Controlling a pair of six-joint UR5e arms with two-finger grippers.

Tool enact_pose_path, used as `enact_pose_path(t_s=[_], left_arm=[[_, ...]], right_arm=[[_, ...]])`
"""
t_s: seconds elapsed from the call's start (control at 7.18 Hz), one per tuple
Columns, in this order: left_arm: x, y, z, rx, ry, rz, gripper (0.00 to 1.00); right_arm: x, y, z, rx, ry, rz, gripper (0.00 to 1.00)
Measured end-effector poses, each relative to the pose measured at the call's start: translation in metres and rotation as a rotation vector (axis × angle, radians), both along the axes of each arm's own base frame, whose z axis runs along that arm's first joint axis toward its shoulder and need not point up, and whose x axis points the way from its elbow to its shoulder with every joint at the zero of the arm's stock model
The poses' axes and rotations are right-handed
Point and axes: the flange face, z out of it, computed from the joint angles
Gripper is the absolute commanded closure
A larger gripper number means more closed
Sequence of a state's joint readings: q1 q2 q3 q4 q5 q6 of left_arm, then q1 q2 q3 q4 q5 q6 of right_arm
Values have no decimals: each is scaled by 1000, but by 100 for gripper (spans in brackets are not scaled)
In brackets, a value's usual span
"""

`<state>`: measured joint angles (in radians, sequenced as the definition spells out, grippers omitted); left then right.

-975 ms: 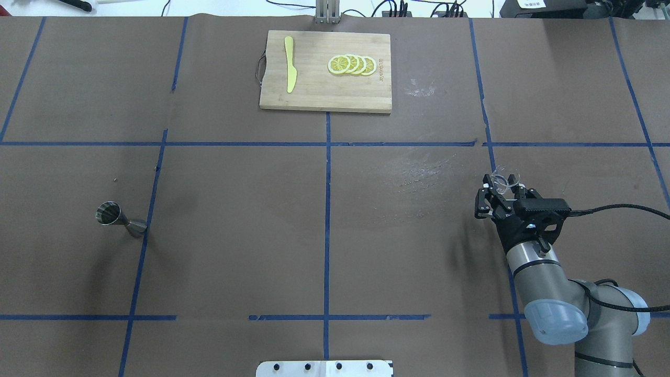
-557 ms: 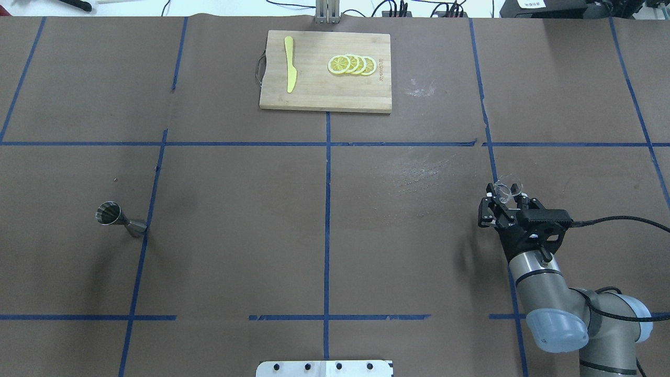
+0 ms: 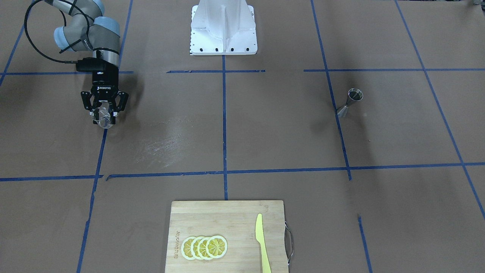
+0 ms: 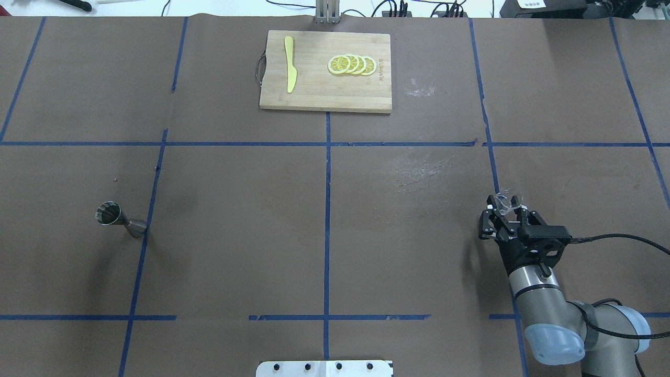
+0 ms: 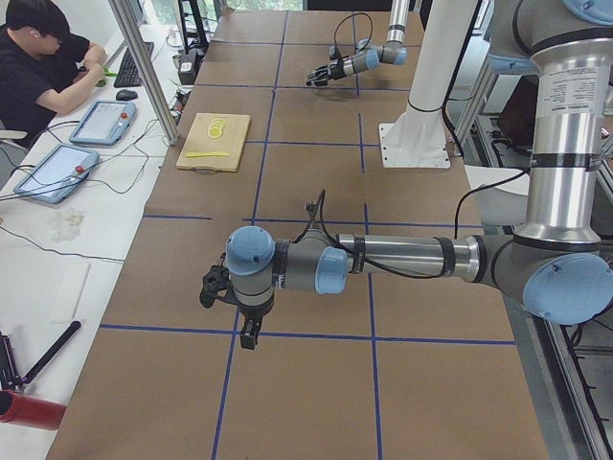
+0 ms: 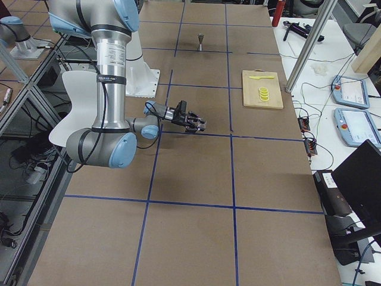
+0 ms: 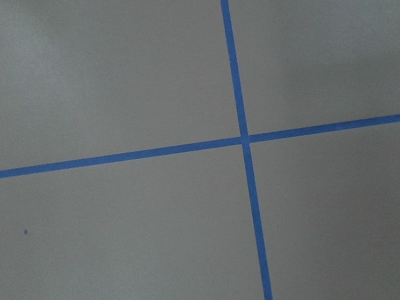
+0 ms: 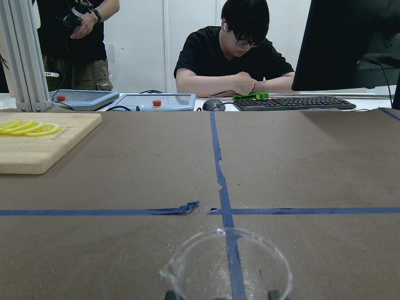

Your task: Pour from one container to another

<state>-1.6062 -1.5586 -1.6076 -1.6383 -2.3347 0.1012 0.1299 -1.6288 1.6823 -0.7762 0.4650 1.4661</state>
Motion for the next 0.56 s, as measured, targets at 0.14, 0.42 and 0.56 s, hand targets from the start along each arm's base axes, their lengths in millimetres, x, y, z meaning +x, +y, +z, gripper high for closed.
enact_pose_path(t_s=[0.14, 0.42, 0.56], left_arm=[[0, 0, 0, 0, 0, 0, 0], [0, 0, 0, 0, 0, 0, 0], [0, 0, 0, 0, 0, 0, 0]], right_arm=[[-1, 2, 9, 0, 6, 5, 71], [0, 3, 22, -1, 19, 14, 64], [-1, 3, 28, -1, 29, 15, 63]])
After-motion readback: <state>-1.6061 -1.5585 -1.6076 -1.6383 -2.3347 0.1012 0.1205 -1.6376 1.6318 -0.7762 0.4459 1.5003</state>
